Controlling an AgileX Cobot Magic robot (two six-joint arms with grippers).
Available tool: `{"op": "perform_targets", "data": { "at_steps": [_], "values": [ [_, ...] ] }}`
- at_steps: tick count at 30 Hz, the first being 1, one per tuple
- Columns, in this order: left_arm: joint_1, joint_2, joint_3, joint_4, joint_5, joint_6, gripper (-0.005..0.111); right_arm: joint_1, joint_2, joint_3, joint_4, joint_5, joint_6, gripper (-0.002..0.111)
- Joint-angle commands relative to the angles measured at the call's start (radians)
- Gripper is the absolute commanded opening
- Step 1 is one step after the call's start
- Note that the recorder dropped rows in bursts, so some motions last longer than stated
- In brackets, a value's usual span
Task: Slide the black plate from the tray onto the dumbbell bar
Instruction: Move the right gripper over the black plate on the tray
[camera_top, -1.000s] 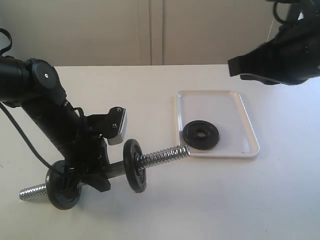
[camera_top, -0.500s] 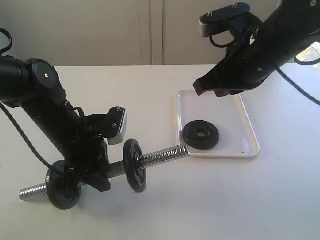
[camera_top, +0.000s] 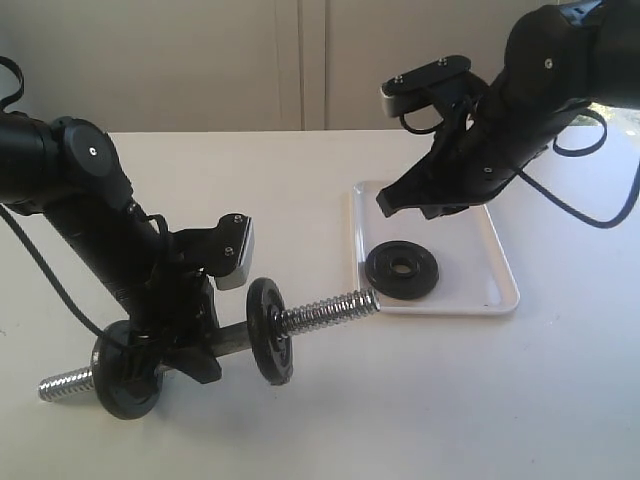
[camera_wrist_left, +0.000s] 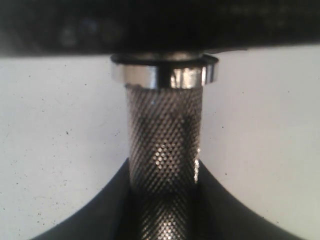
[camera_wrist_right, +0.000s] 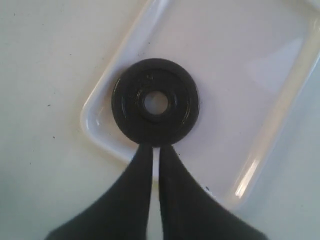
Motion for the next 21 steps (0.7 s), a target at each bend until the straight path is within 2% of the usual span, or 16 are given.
{"op": "perform_targets", "data": {
  "at_steps": [1,4,7,14,18,21],
  "values": [
    [-0.004,-0.057,-0.023,-0.105,0.052,0.001,0.000,0.002,0.000,-0.010,-0.009,-0.041,0.008,0.035],
    [-0.004,-0.057,-0.023,-0.105,0.052,0.001,0.000,0.002,0.000,-0.010,0.009,-0.045,0.008,0.066],
    [-0.004,-0.057,-0.023,-0.105,0.052,0.001,0.000,0.002,0.000,-0.008,0.017,-0.051,0.008,0.084],
    [-0.004,-0.057,-0.023,-0.105,0.052,0.001,0.000,0.002,0.000,-0.008,0.019,-0.069,0.024,0.086],
    [-0.004,-0.057,-0.023,-0.105,0.052,0.001,0.000,0.002,0.000,-0.008,0.019,-0.057,0.133,0.086],
    [-0.004,-0.057,-0.023,-0.105,0.052,0.001,0.000,0.002,0.009,-0.008,0.019,-0.057,0.139,0.086]
  ]
}}
